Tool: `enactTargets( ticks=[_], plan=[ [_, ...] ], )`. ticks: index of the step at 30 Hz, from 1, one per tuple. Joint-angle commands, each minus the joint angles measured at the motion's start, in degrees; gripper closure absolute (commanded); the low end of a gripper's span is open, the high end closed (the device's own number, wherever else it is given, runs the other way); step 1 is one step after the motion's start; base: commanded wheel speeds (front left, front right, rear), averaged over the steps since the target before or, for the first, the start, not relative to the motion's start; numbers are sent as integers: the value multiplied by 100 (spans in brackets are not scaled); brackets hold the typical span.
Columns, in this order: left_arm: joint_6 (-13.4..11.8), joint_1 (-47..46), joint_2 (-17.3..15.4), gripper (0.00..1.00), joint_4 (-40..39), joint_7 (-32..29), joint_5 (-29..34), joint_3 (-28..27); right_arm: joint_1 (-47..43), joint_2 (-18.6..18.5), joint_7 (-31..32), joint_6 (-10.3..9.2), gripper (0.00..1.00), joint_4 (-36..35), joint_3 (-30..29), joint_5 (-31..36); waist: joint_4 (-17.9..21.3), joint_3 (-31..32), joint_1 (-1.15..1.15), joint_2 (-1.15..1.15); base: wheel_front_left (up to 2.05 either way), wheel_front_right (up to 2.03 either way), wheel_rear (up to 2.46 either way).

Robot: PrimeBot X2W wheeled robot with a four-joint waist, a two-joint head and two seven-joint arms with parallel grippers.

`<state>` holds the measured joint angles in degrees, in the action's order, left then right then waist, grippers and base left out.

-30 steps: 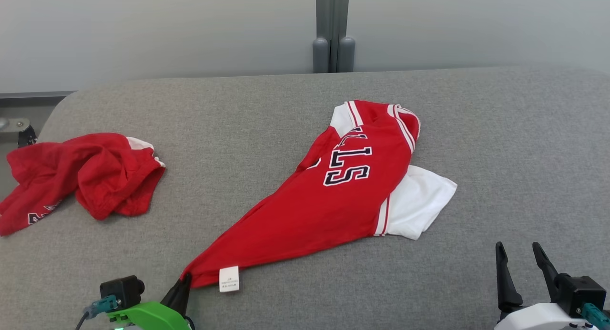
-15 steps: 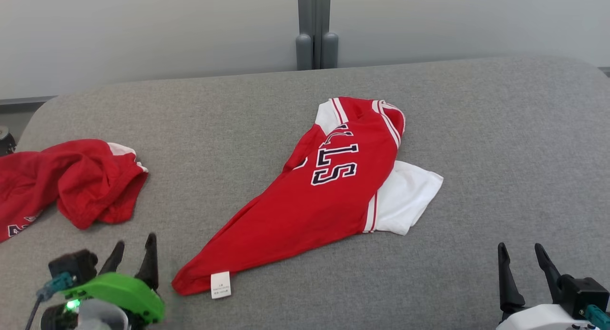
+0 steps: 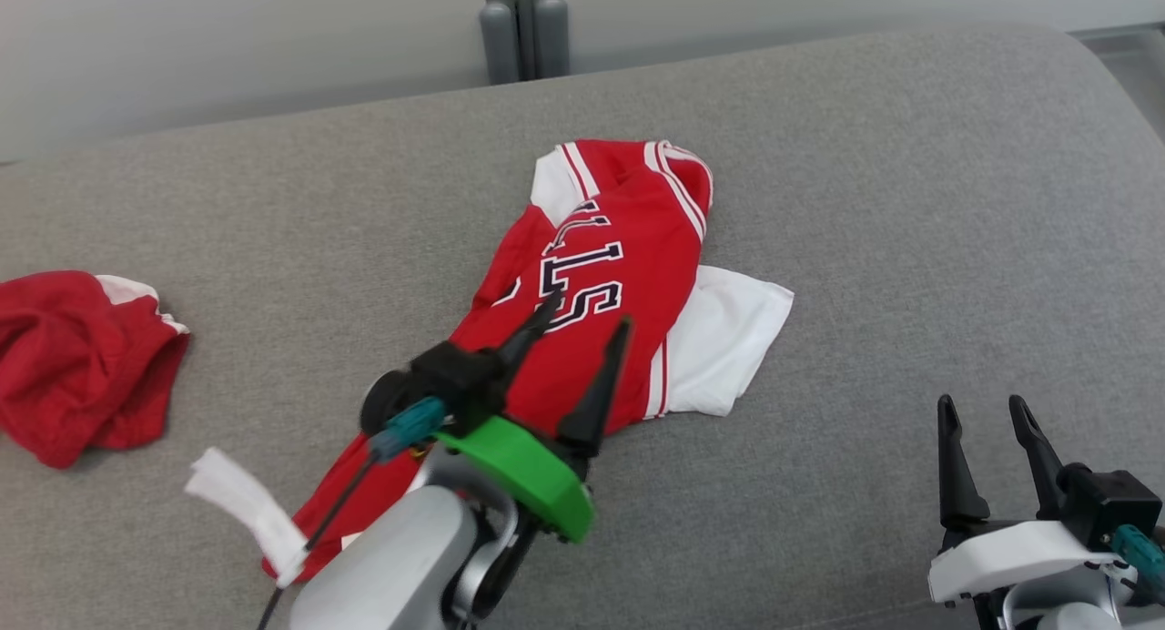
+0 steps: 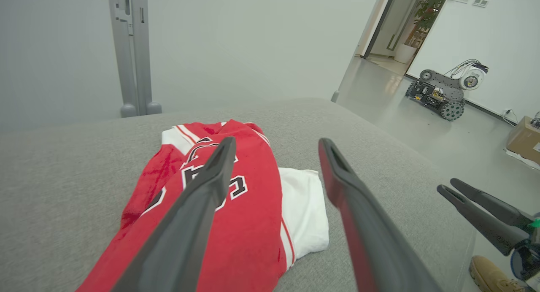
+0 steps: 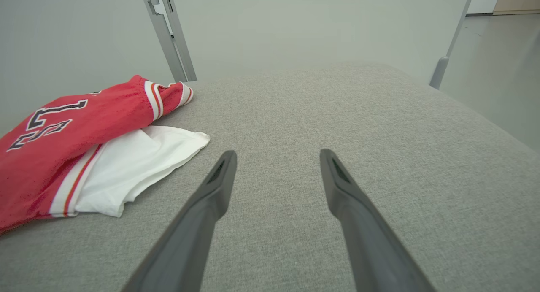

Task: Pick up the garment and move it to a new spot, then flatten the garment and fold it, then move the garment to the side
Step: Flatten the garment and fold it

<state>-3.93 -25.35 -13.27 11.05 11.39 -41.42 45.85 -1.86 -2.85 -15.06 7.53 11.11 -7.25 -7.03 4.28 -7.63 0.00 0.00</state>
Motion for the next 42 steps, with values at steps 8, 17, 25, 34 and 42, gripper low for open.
enactTargets(
  ticks=[8, 17, 25, 34, 42],
  plan=[
    [534, -953, 897, 0, 1663, -424, 319, 881, 430, -7, -17, -8, 0, 11, 185, -276, 930, -910, 0, 0, 0, 0, 0],
    [193, -1301, 1024, 0, 2941, -324, -78, 1200, 492, -7, -17, -8, 0, 31, 149, -450, 1356, -996, 0, 0, 0, 0, 0],
    [-254, -1497, 1017, 100, 3581, -366, -133, 1760, 480, -6, -17, -8, 0, 44, 153, -414, 1417, -873, 0, 0, 0, 0, 0],
    [-38, -1649, 1026, 100, 2825, 242, -317, 2194, 317, -7, -17, -8, 0, 47, 16, -387, 1300, -718, 0, 0, 0, 0, 0],
    [268, -1247, 1025, 0, 1879, 373, -293, 2645, 370, -7, -17, -8, 0, 85, 71, -332, 1159, -613, 0, 0, 0, 0, 0]
  ],
)
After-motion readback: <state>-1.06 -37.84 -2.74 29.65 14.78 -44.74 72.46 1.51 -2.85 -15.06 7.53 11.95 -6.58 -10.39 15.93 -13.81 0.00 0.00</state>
